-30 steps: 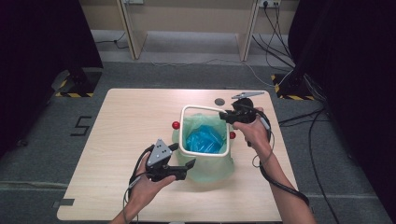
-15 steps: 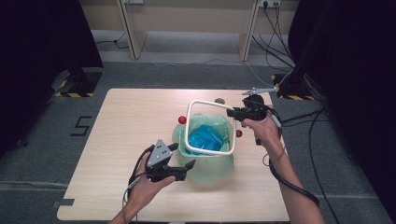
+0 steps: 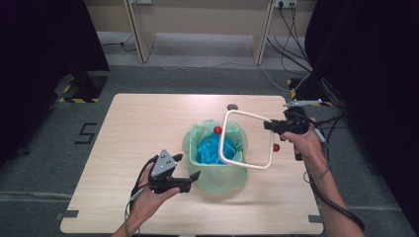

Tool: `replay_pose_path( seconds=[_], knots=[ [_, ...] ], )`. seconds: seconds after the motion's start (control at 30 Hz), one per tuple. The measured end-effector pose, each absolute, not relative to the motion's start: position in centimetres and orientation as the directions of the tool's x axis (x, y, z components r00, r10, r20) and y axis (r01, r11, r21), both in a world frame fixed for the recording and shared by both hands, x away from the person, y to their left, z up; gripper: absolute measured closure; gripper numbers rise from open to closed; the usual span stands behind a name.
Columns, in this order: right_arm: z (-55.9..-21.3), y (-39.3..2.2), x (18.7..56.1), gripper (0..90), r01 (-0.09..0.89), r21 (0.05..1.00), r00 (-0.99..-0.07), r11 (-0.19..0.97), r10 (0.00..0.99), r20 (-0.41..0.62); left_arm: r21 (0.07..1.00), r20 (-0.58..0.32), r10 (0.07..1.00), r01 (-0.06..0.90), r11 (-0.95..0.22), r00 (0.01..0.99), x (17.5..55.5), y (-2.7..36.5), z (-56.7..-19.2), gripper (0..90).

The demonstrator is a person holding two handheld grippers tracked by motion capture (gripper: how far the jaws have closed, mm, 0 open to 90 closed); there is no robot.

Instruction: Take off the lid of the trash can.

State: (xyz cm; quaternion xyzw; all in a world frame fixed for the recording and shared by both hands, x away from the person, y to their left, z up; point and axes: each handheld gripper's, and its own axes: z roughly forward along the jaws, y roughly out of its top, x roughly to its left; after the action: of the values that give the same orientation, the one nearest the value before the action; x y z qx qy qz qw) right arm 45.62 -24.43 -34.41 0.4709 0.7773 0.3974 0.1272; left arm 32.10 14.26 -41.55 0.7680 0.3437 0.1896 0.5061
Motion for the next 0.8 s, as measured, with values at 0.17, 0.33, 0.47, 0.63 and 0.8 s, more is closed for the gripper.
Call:
replay_pose_path(
  seconds=[0.17,0.33,0.47,0.63,0.8],
  knots=[
    [-35.2,-27.3,44.9,74.9,0.651,0.730,-0.487,0.210,0.853,0.189,0.903,-0.060,0.722,0.345,-0.254,0.690,32.1,14.5,-42.0,17.1],
    [-36.1,-29.5,44.3,74.8,0.662,0.726,-0.457,0.184,0.867,0.197,0.899,-0.078,0.722,0.361,-0.247,0.688,32.2,15.1,-42.7,16.5],
    [-37.0,-31.3,44.0,74.8,0.676,0.717,-0.427,0.168,0.883,0.196,0.895,-0.105,0.732,0.385,-0.227,0.674,32.2,15.7,-43.3,15.6],
    [-38.8,-33.2,43.8,74.8,0.705,0.695,-0.383,0.137,0.899,0.211,0.893,-0.107,0.737,0.390,-0.223,0.667,32.1,15.9,-43.7,15.5],
    [-40.4,-33.9,43.5,74.8,0.729,0.674,-0.362,0.120,0.904,0.230,0.891,-0.112,0.727,0.392,-0.228,0.678,32.1,15.6,-44.0,15.1]
  ],
)
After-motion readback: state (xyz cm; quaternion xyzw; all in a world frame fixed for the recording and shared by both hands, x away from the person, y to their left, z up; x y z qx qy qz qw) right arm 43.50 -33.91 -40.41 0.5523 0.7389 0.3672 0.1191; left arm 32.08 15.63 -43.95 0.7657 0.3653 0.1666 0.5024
